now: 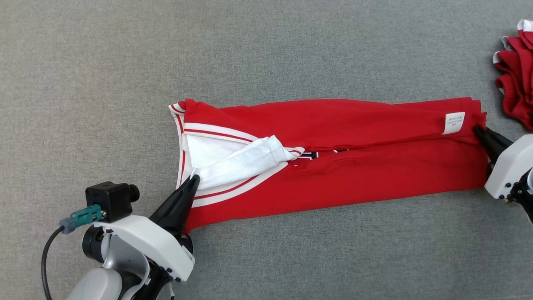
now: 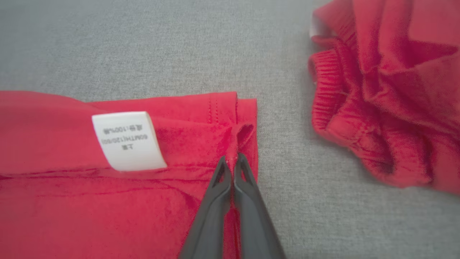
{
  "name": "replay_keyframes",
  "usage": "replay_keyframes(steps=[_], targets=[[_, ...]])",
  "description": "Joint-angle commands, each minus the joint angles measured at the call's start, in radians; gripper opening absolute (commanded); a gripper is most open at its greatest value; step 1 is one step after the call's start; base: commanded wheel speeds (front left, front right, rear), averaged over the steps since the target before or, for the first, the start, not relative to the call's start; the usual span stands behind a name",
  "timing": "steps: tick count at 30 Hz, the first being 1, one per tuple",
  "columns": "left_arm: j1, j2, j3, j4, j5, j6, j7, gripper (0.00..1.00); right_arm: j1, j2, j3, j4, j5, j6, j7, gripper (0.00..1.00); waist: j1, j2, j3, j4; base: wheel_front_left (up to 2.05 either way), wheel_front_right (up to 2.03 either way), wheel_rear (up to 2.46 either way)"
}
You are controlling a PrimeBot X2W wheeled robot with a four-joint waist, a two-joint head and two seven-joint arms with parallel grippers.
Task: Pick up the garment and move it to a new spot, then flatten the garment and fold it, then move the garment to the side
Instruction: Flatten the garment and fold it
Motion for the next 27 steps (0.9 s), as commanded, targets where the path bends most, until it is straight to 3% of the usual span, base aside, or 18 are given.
replay_keyframes(steps=[1, 2, 3, 12, 19, 22, 27], targets=[[-0.024, -0.004, 0.001, 0.023, 0.006, -0.004, -0.010, 0.16, 0.010, 0.001, -0.012, 0.006, -0.021, 0.000, -0.026, 1.00, 0.0000, 0.0000, -0.004, -0.001, 0.00, 0.00, 0.00], [-0.028, -0.008, 0.000, 0.038, 0.011, -0.004, -0.017, 0.40, 0.007, 0.008, -0.022, 0.009, -0.027, 0.000, -0.041, 1.00, 0.0000, 0.0000, -0.008, -0.002, 0.00, 0.00, 0.00], [-0.034, -0.016, 0.004, 0.050, 0.012, 0.000, -0.029, 1.00, 0.006, 0.014, -0.026, 0.007, -0.039, 0.000, -0.058, 1.00, 0.0000, 0.0000, -0.013, -0.003, 0.00, 0.00, 0.00], [-0.073, -0.067, 0.066, 0.178, 0.079, 0.031, -0.234, 1.00, 0.032, 0.092, -0.022, -0.007, -0.163, 0.000, -0.289, 1.00, 0.0000, 0.0000, -0.091, -0.005, 0.00, 0.00, 0.00], [-0.073, -0.096, 0.065, 0.326, 0.180, 0.062, -0.405, 1.00, 0.092, 0.223, -0.019, 0.040, -0.262, 0.000, -0.437, 1.00, 0.0000, 0.0000, -0.171, -0.011, 0.00, 0.00, 0.00], [-0.056, -0.127, 0.064, 0.361, 0.204, 0.044, -0.442, 1.00, 0.135, 0.273, -0.023, 0.036, -0.307, 0.000, -0.449, 1.00, 0.0000, 0.0000, -0.201, -0.014, 0.00, 0.00, 0.00], [-0.026, -0.160, 0.090, 0.357, 0.295, 0.004, -0.456, 1.00, 0.237, 0.341, -0.103, -0.077, -0.393, 0.000, -0.448, 1.00, 0.0000, 0.0000, -0.237, -0.018, 0.00, 0.00, 0.00]])
